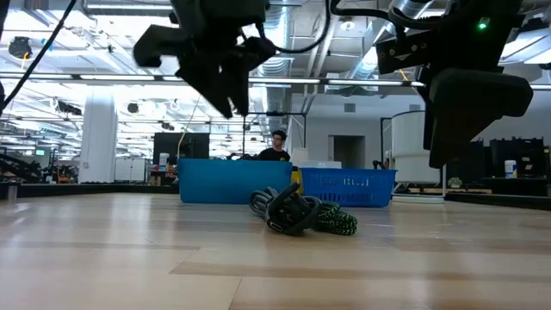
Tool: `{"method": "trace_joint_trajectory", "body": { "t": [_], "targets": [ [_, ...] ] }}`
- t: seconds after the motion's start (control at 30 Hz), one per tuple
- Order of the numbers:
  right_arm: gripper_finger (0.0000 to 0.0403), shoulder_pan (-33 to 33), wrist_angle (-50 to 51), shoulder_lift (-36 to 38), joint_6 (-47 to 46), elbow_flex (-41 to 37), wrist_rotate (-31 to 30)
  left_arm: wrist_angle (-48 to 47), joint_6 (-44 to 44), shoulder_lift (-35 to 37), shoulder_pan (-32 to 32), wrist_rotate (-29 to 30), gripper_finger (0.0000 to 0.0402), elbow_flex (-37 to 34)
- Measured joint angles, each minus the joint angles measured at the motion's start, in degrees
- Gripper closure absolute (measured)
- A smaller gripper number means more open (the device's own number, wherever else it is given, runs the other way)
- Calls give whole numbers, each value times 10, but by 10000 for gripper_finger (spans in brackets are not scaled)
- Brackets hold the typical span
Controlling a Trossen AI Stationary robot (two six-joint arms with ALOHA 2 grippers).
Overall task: Pick and place items into bin
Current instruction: Put the black charger cable into the big dark blue bin
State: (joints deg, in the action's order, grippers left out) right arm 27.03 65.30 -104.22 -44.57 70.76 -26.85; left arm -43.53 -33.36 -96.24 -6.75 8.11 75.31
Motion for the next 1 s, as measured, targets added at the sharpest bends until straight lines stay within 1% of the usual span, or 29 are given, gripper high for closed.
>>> {"method": "trace_joint_trajectory", "body": {
  "t": [0.17, 0.5, 0.67, 1.0],
  "targets": [
    [143, 0, 4, 0, 0, 0, 0, 16, -5, -44, -29, 14, 280, -3],
    [143, 7, 4, 0, 0, 0, 0, 44, -53, -122, -31, 12, 280, -3],
    [143, 15, 4, 0, -5, 0, 0, 64, -71, -137, -38, -8, 280, -3],
    [143, 18, 2, 0, -10, 0, -1, 93, -101, -136, -73, 3, 280, -3]
  ]
}}
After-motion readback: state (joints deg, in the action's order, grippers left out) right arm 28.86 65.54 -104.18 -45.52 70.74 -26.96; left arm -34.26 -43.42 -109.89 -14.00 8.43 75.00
